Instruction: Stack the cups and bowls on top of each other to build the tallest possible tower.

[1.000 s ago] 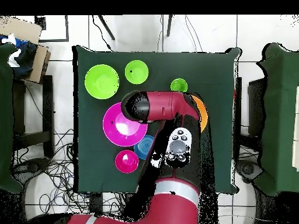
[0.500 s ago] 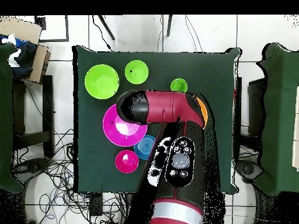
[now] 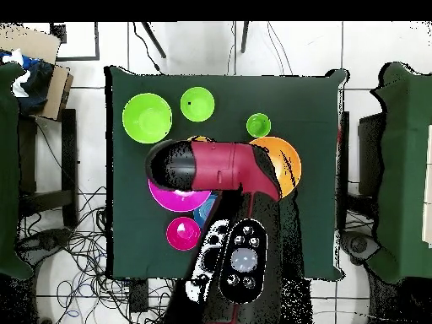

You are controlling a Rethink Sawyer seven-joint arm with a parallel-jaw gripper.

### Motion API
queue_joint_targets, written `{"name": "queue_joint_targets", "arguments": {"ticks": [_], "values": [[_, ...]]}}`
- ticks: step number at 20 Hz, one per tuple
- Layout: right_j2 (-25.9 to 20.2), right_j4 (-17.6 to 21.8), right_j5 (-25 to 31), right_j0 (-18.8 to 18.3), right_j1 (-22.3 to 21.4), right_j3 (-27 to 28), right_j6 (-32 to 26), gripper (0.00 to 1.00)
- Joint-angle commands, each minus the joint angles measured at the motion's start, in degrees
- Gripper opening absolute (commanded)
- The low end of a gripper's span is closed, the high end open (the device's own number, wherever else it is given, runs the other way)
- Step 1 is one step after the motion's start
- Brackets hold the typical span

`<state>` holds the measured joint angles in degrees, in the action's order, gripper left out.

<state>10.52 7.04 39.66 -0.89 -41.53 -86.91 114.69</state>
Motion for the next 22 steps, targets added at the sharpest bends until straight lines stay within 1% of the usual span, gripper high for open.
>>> {"name": "queue_joint_targets", "arguments": {"ticks": [1, 4, 7, 15, 22], "values": [[-5.6, -2.5, 9.8, 2.8, -3.0, -6.1, 3.6, 0.0], [-5.0, -3.0, 10.5, 3.7, -3.2, -5.9, 4.1, 0.0], [-4.6, -3.0, 9.9, 3.9, -2.0, -4.8, 4.5, 0.0], [-4.3, -3.1, 6.3, 4.0, 1.2, -3.1, 5.3, 0.0], [-3.8, -2.6, 4.8, 4.1, 2.9, -1.6, 5.8, 0.0]]}}
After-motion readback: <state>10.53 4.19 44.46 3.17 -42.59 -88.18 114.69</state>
